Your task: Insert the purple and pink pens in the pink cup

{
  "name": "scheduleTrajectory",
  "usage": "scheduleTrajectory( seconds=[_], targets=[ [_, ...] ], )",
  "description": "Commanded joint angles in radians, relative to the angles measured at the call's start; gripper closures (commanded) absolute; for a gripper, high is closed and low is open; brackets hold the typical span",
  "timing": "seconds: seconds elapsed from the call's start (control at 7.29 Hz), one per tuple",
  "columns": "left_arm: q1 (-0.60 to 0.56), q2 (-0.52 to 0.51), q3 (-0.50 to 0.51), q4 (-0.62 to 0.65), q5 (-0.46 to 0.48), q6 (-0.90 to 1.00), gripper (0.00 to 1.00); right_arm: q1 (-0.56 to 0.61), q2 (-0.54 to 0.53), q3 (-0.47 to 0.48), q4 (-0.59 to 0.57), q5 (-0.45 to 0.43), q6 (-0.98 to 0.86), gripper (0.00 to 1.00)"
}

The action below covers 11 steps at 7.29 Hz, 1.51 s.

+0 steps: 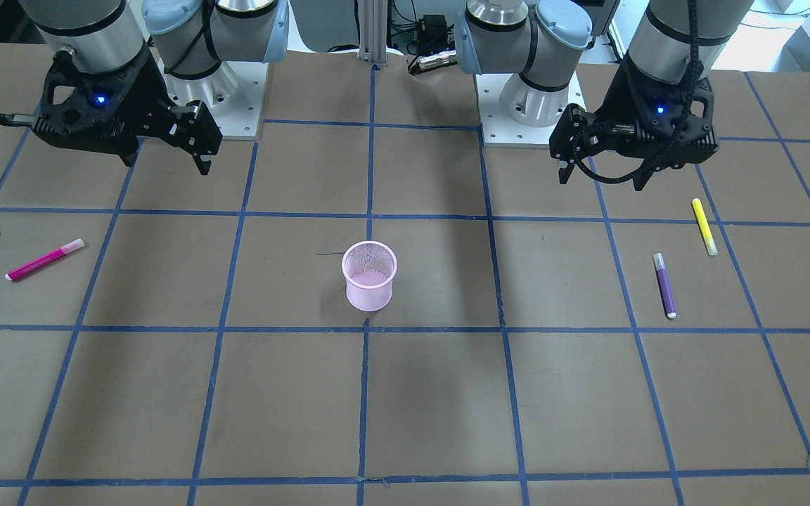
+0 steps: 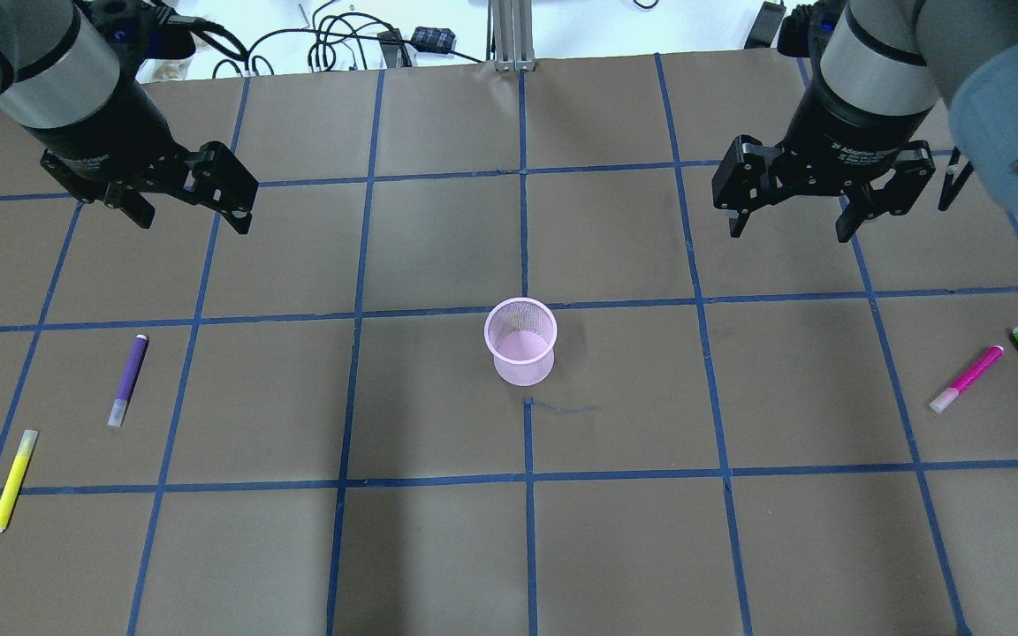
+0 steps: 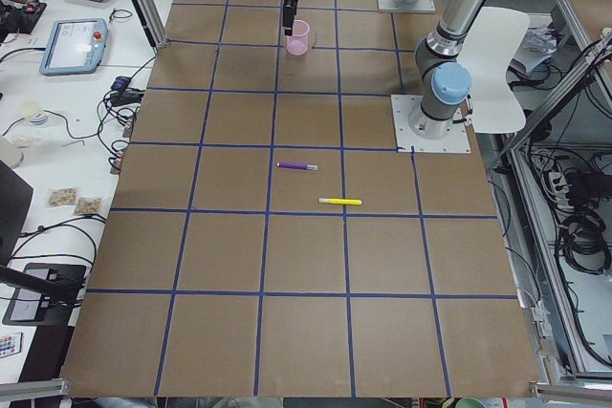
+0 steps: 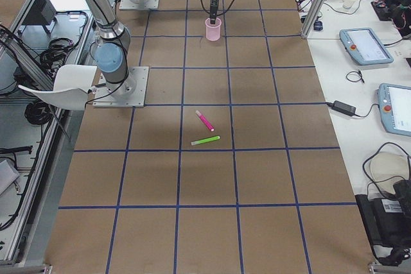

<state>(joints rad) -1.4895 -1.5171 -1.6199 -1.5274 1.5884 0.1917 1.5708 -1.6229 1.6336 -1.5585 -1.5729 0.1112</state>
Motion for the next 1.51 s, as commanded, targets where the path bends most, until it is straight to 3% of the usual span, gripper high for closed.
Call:
scheduleTrajectory(
  seconds=[0.0,0.82,1.23,1.37],
  targets=[
    [0.000,0.000,0.000,0.000,-0.001,0.000,0.00,0.000,0.000,0.006,0.000,0.001,0.001,0.00],
    [0.000,0.002,-0.002,0.001,0.001,0.000,0.00,-0.012,0.008,0.006,-0.008,-0.018,0.074,0.00],
    [-0.002,0.002,-0.005,0.000,0.001,0.000,0.00,-0.076,0.004,0.009,-0.008,-0.019,0.137,0.00],
    [0.000,0.000,-0.006,0.000,0.002,0.006,0.00,-0.177,0.011,0.012,-0.006,-0.010,0.180,0.00]
  ],
)
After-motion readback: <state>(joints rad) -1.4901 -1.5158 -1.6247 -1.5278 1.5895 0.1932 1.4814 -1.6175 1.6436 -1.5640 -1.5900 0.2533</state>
